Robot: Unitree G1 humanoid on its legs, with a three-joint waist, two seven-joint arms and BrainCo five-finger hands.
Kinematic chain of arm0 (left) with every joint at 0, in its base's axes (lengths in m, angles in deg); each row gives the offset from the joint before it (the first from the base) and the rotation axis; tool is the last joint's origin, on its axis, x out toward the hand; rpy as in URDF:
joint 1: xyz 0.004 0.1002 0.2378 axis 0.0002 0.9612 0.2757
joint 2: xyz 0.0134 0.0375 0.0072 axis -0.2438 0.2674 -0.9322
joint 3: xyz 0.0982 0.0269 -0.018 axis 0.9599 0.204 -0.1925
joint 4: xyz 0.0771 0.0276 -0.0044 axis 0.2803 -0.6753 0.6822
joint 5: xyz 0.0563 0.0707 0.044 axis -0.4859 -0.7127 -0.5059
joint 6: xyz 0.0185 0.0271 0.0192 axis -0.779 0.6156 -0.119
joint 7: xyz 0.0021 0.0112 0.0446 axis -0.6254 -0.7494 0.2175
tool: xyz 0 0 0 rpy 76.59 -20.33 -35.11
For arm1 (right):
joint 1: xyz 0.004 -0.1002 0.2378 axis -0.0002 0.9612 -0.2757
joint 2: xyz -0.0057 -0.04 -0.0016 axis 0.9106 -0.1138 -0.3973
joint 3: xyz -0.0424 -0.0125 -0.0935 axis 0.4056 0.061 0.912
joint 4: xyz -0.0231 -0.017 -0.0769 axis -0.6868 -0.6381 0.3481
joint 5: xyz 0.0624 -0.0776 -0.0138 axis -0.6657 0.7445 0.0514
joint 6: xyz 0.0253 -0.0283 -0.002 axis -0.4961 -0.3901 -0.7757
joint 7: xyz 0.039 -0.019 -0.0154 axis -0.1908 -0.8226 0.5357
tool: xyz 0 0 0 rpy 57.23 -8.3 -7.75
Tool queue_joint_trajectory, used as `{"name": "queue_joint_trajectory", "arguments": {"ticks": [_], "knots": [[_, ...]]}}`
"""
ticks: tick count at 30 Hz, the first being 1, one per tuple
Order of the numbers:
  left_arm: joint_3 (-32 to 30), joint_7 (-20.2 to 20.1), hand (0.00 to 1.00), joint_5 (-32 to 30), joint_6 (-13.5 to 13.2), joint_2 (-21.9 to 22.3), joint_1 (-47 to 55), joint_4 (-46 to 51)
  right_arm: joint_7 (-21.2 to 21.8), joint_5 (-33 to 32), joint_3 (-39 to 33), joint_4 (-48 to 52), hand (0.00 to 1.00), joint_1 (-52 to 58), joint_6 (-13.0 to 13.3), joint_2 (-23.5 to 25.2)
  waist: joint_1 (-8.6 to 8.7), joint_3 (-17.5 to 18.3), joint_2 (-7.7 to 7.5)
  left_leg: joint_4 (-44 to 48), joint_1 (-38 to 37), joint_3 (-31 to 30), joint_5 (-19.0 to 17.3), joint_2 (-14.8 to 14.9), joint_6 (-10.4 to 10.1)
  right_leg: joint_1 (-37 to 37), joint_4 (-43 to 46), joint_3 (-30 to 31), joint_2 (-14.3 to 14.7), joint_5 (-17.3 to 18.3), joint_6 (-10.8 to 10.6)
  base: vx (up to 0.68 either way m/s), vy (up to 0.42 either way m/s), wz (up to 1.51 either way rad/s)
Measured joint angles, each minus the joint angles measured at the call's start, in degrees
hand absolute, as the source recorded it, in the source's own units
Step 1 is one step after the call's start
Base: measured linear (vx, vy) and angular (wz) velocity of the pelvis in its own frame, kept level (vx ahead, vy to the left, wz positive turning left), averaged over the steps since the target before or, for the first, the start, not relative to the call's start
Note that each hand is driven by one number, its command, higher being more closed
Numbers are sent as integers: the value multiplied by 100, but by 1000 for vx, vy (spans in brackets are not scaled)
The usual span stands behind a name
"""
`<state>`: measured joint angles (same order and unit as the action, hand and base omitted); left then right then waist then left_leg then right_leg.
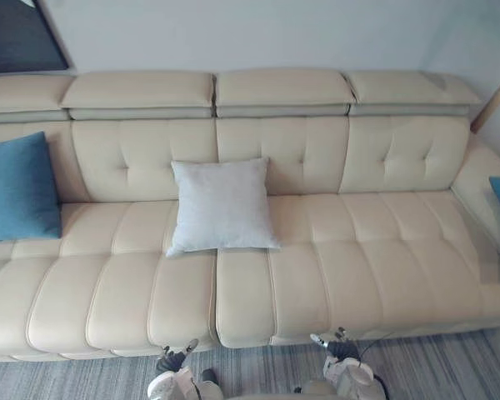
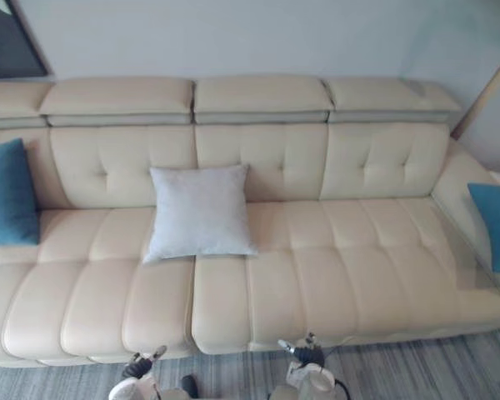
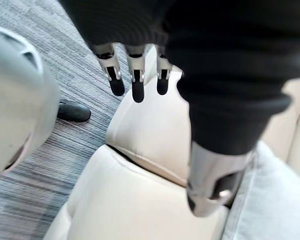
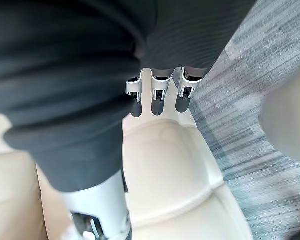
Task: Pick up cushions and gather them together orderly.
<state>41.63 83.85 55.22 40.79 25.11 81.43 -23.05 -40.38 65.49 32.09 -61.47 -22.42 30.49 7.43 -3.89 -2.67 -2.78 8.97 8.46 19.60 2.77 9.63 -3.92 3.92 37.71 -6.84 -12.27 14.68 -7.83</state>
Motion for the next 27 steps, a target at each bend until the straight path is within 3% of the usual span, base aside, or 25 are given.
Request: {"name": "queue_joint_trajectory", "arguments": {"ticks": [1,3,4,5,6,8,11,13,15,18,23,27], "knots": [[32,2,0,3,14,26,10,-15,-7,100,4,12,0,-120,-2,-40,-71,38,98,3,165,20,175,113,10,-191,-761,-81,273,177,56,-196,-169,-28],[158,21,0,28,8,163,7,-17,-41,101,-2,21,0,-186,12,-177,-168,12,367,-70,371,-20,339,319,39,-418,-1712,-232,572,199,103,-255,-136,-32],[271,70,0,29,8,207,9,-67,-57,100,0,19,0,-214,11,-302,-152,-64,529,-160,475,-165,485,338,-86,-521,-2073,-289,648,271,341,-374,-128,2],[396,106,0,26,15,243,-31,-118,-65,103,-15,-24,0,-188,0,-444,-95,-119,717,-352,437,-309,529,363,-229,-496,-2124,-429,709,200,448,-341,-57,22],[462,104,0,22,4,235,-16,-109,-74,105,-28,-105,0,-170,-17,-492,-63,-129,730,-511,371,-353,432,295,-308,-498,-2129,-497,669,197,482,-308,24,30],[477,104,0,-8,-1,174,-9,-80,-127,102,-178,-199,0,-143,-98,-489,-20,-181,537,-111,185,-672,332,-21,-281,-478,-2146,-456,430,109,525,-212,63,3],[457,102,0,-12,1,109,12,-44,-128,101,-171,-179,0,-173,-91,-447,11,-197,384,630,39,-946,-656,-250,-189,-233,-2210,-117,315,-79,467,-139,123,-40],[353,100,0,-4,10,85,55,-33,-128,102,-183,-177,0,-163,-96,-358,18,-257,325,851,4,-1050,-956,-319,-182,-169,-2212,119,306,-178,330,-70,204,-61],[351,100,0,0,10,1,182,62,-123,114,-183,-182,0,-76,-99,-213,46,-202,235,634,-97,-844,-997,-423,-145,-191,-2440,311,243,-348,219,-51,185,-48],[349,106,0,-3,33,-78,210,66,-104,118,-181,-192,0,50,-107,27,53,-107,88,160,-253,-768,-964,-642,-76,-222,-2913,439,125,-703,266,-4,160,-32],[354,106,0,-67,65,-48,206,-31,-62,112,-343,-250,0,186,-109,104,66,-42,72,-186,-562,-808,-894,-744,-36,-446,-3208,479,120,-775,243,47,20,-11],[145,117,0,-128,132,36,180,-140,-60,83,-578,-249,0,155,-99,132,56,-26,137,-175,-669,-503,-838,-535,-89,-367,-3306,865,377,-886,247,107,-68,-55]]}}
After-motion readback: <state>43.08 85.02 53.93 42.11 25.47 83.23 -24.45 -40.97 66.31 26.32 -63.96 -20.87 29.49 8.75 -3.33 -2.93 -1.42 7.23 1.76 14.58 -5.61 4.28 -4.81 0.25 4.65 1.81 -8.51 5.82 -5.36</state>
